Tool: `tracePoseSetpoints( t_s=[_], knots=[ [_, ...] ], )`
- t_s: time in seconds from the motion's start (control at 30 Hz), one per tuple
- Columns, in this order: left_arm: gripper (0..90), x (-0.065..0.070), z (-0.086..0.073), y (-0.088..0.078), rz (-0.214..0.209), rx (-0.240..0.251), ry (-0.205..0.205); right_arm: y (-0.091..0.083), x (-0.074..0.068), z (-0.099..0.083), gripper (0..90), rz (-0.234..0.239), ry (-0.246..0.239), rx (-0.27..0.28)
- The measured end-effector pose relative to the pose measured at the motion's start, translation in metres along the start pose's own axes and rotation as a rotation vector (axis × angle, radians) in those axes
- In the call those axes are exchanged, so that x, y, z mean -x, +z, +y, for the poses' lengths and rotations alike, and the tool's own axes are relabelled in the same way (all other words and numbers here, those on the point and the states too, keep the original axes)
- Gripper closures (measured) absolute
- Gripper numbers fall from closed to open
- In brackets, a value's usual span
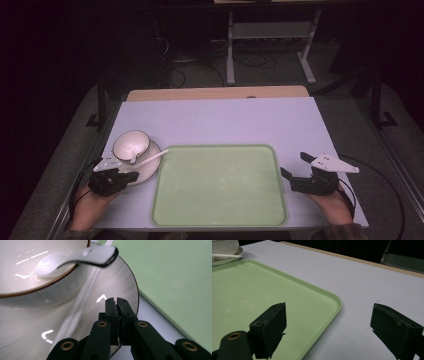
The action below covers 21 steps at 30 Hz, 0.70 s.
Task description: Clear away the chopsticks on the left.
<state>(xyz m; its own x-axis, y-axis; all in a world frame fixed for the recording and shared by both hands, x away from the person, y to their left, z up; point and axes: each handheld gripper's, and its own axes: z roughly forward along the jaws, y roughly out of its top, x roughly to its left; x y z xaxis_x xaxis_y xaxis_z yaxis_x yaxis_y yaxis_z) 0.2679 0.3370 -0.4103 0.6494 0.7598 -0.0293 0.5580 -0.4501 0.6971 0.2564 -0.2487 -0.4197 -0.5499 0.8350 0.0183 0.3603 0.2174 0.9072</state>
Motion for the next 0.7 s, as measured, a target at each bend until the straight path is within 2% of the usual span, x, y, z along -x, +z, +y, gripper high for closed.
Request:
tracePoseSetpoints(
  t_s=[0.13,0.3,0.47,0.7],
  knots=[
    [85.9,-0.004,-0.004,-0.015,0.020,0.021,0.012,0.000,0.000,0.000,12.7,0.001,0.001,0.001],
    [84.9,-0.016,-0.003,-0.027,0.045,0.046,0.018,0.002,-0.001,0.000,12.6,0.005,-0.007,-0.004],
    [84.5,-0.025,-0.005,-0.023,0.051,0.028,0.027,0.002,0.000,0.000,12.7,0.004,-0.004,-0.005],
    [83.7,-0.030,-0.008,-0.019,0.064,0.010,0.022,0.002,0.000,0.000,12.6,0.002,-0.002,-0.003]
  ],
)
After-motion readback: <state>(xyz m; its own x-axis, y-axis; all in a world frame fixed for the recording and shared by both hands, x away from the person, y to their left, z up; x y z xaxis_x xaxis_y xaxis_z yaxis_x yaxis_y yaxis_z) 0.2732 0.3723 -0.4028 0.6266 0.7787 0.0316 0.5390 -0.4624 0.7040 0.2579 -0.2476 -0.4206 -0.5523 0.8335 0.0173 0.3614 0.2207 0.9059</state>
